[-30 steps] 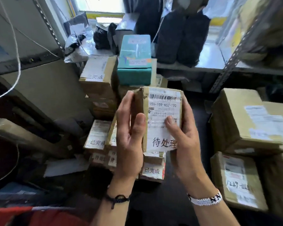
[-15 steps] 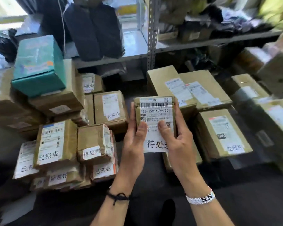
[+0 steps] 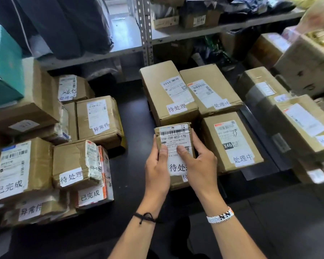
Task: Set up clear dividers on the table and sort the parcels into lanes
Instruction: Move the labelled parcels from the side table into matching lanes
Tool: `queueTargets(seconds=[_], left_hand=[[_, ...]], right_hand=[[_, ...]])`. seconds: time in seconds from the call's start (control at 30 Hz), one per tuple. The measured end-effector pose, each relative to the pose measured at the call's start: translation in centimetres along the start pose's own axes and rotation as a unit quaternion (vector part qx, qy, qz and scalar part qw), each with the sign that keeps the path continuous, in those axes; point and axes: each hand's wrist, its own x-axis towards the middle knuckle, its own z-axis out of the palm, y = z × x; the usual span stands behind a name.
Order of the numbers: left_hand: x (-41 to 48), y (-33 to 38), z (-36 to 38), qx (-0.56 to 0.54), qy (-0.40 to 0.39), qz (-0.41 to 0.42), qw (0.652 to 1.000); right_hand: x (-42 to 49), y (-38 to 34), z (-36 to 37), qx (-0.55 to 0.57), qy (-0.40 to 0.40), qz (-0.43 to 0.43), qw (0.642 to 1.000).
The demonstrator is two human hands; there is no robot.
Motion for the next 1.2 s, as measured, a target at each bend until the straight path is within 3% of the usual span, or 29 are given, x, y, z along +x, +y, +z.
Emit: queueTargets(seconds=[0.23, 0.37, 0.8, 1.07, 1.2], left_hand=[[1.7, -3.6, 2.8, 0.031, 0.079, -0.046, 0.995], [2.7, -4.5, 4.5, 0.057, 0.085, -0.052, 0.993], [3.5, -5.8, 6.8, 0.088, 0.113, -0.057, 0.988], [3.9, -5.1, 5.7, 0.107, 0.067, -0.089, 0.988], [3.5, -4.0, 4.2, 0.098, 0.090, -0.047, 0.990]], right_hand=[[2.9, 2.6, -0.3, -0.126, 0.061, -0.067, 0.988], [4.0, 3.9, -1.0, -0.203, 0.079, -0.105, 0.970], [5.7, 3.9, -1.9, -0.401, -0.061, -0.148, 0.902], [5.9, 3.7, -2.4, -0.431, -0.095, -0.114, 0.890], [4.9, 2.4, -1.8, -0.414, -0.080, -0.136, 0.897]])
